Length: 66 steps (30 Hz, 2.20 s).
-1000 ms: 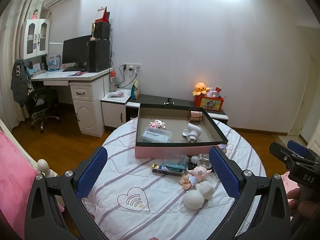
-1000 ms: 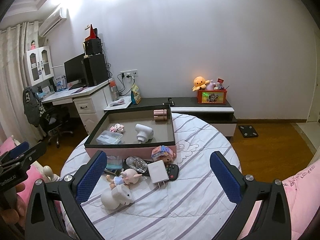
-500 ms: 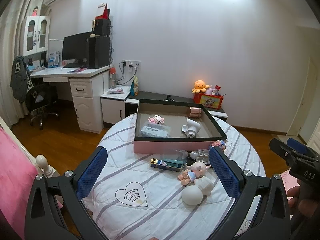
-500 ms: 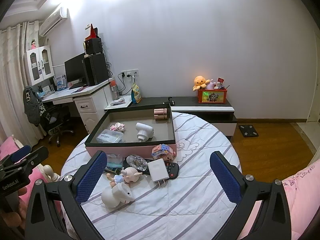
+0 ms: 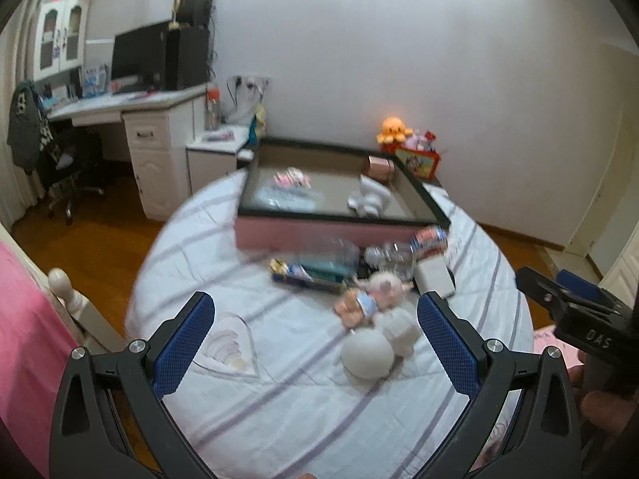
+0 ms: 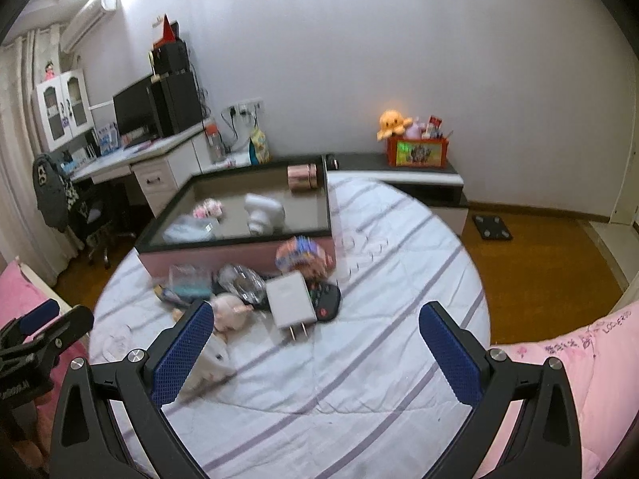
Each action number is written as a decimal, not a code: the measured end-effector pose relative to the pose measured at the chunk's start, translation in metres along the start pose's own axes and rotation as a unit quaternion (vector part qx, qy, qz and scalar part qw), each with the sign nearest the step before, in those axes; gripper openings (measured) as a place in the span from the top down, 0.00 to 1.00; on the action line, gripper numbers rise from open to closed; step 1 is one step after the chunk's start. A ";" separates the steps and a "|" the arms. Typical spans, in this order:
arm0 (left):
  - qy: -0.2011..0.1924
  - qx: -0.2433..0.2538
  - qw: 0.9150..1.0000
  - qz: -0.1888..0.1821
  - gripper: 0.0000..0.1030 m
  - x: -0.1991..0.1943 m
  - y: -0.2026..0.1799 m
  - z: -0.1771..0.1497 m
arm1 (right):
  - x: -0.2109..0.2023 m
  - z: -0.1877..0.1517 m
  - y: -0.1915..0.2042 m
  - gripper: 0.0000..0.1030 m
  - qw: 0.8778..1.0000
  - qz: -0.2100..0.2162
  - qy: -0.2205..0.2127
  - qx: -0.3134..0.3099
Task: Organize rigid objects
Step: 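Grasp the white piggy bank with left tool while right tool grasps white plug charger, then carry the piggy bank and charger into the box tray and open both tools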
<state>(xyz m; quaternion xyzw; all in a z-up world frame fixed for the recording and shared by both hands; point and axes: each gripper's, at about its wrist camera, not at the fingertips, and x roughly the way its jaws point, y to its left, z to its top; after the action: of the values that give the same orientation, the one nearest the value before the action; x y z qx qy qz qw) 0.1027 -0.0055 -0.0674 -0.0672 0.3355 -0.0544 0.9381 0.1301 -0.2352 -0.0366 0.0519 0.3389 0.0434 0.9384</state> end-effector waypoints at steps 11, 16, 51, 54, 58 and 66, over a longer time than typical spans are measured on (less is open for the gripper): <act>0.066 0.010 0.998 -0.002 0.00 0.051 -0.040 -0.027 | 0.049 -0.020 -0.026 0.00 0.998 0.016 0.060 0.001; 0.084 0.010 0.996 0.003 0.00 0.074 -0.051 -0.032 | 0.058 -0.019 -0.041 0.00 0.998 0.018 0.066 0.011; 0.073 0.028 0.996 -0.034 0.29 0.073 -0.007 -0.029 | 0.107 -0.012 0.000 0.60 0.994 0.034 0.088 -0.051; 0.067 0.029 0.997 -0.039 0.29 0.069 -0.007 -0.027 | 0.102 -0.011 0.001 0.60 0.994 0.044 0.087 -0.048; 0.058 0.026 0.997 -0.039 0.29 0.063 -0.003 -0.021 | 0.096 -0.009 0.002 0.60 0.994 0.050 0.083 -0.044; 0.036 0.019 0.998 -0.039 0.29 0.053 0.006 -0.006 | 0.080 0.004 0.006 0.60 0.995 0.061 0.065 -0.045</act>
<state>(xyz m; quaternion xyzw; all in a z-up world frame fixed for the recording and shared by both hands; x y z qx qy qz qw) 0.1396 -0.0078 -0.1058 -0.0607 0.3655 -0.0996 0.9235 0.1935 -0.2200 -0.0835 0.0275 0.3929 0.1185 0.9115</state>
